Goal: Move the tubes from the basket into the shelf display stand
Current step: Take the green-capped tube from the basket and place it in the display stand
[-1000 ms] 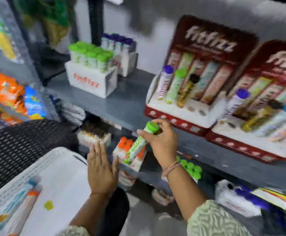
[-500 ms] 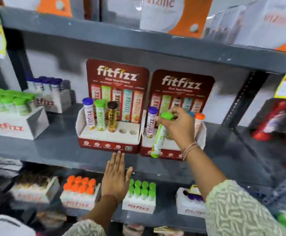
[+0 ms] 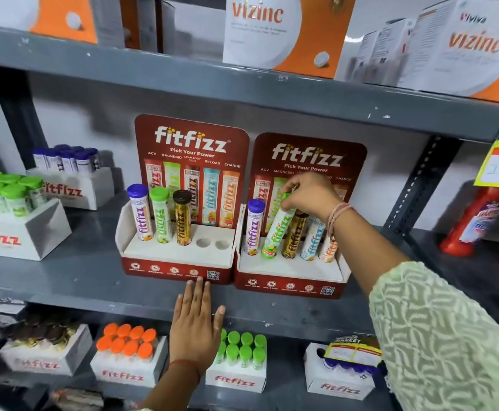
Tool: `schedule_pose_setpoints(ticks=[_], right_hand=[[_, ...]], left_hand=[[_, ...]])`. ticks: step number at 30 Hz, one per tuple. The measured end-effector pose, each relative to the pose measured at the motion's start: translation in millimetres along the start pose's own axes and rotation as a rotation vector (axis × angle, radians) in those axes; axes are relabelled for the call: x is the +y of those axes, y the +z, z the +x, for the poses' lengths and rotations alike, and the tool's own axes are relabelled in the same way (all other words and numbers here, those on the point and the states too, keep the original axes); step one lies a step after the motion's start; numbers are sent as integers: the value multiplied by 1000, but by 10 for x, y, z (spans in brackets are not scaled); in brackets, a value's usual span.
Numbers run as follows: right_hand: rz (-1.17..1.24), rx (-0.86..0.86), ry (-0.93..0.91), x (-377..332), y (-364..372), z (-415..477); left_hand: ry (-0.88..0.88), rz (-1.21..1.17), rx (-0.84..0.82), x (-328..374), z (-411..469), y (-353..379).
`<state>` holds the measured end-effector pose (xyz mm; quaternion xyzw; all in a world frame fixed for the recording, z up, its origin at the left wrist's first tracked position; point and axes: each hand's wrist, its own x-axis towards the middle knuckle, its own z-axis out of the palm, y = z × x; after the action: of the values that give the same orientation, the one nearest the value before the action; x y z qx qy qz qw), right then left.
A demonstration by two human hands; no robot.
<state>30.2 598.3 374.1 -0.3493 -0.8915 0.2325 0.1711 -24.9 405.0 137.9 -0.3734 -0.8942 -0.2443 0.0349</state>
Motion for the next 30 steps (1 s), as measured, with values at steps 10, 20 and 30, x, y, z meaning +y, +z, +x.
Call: schedule_pose_setpoints(ticks=[10,20,30], right_hand=[[-189,-38,-85,36,23,117],[-237,-84,-88,51,240,89],[-39,388,-256,-49,458,-287]], left_hand=[[6,30,-21,-4,-11,7],[50,0,29,24,-10,-12],[73,-44,108,-195,-149,-216]])
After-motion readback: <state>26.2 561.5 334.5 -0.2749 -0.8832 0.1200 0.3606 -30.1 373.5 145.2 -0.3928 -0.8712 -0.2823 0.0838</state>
